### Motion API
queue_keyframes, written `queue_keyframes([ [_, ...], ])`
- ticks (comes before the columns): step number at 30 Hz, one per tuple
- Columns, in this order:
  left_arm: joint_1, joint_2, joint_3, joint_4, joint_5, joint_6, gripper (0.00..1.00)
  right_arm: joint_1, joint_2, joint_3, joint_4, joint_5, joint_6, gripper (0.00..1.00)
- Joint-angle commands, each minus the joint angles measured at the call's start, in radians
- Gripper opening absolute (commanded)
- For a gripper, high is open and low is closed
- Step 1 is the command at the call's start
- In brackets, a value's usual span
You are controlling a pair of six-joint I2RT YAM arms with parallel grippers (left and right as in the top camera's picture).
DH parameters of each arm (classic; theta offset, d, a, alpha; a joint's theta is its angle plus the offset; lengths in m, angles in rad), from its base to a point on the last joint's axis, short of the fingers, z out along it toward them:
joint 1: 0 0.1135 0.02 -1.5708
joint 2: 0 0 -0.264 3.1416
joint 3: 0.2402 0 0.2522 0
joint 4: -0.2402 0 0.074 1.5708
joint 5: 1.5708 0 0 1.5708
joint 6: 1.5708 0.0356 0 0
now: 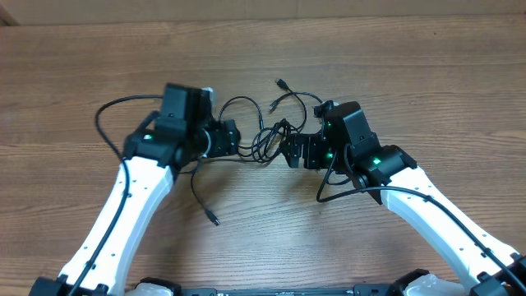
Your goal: Untangle cables
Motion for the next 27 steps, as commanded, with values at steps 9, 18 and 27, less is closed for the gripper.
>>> queue_keyframes([
  [9,-0.183,0.197,0.011,0.052,-0.082,-0.27,0.6,-0.138,-0.005,0.016,-0.12,0.093,0.107,1.0],
  [18,-0.234,0.27,0.011,0.127,-0.166,-0.48,0.67,-0.222,-0.005,0.016,-0.193,0.092,0.107,1.0],
  [27,-0.247,0.323,0.011,0.201,-0.166,-0.544,0.57,-0.224,-0.005,0.016,-0.207,0.092,0.076,1.0],
])
